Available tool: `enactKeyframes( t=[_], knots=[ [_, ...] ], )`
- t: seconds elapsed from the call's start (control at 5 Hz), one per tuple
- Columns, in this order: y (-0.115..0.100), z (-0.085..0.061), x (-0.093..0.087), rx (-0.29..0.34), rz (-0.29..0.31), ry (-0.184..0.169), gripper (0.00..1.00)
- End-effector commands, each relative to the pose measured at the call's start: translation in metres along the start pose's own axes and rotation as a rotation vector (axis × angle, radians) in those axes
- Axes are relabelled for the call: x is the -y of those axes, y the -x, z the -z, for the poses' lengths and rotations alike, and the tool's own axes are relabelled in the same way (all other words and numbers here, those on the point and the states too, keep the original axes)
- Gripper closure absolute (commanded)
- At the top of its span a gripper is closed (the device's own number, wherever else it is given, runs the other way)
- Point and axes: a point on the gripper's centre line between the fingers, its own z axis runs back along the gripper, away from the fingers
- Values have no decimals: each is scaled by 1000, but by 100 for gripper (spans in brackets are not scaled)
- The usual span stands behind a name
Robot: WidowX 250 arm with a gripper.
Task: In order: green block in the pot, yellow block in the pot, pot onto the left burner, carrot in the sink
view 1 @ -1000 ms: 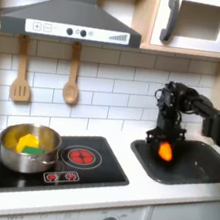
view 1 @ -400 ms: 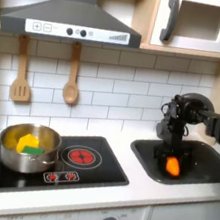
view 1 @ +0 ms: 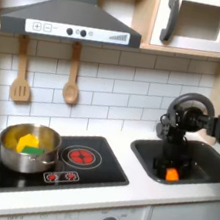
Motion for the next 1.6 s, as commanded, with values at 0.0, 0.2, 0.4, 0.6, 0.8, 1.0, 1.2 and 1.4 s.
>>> enactKeyframes(
  t=[0.0, 0.2, 0.4, 0.6, 0.8, 1.0, 1.2, 1.4],
  knots=[
    [3, 1, 0, -8, 13, -4, 0],
    [3, -6, 0, 5, 9, -1, 0],
    [4, -13, 0, 16, 10, 0, 0],
    [6, -22, 1, 32, 11, -2, 0],
    [4, -47, 2, 94, 10, -2, 0],
    [6, -61, 2, 126, 8, -9, 0],
    [13, -79, -5, 171, -16, -18, 0],
    [18, -109, -17, 247, -62, -24, 0]
  ],
)
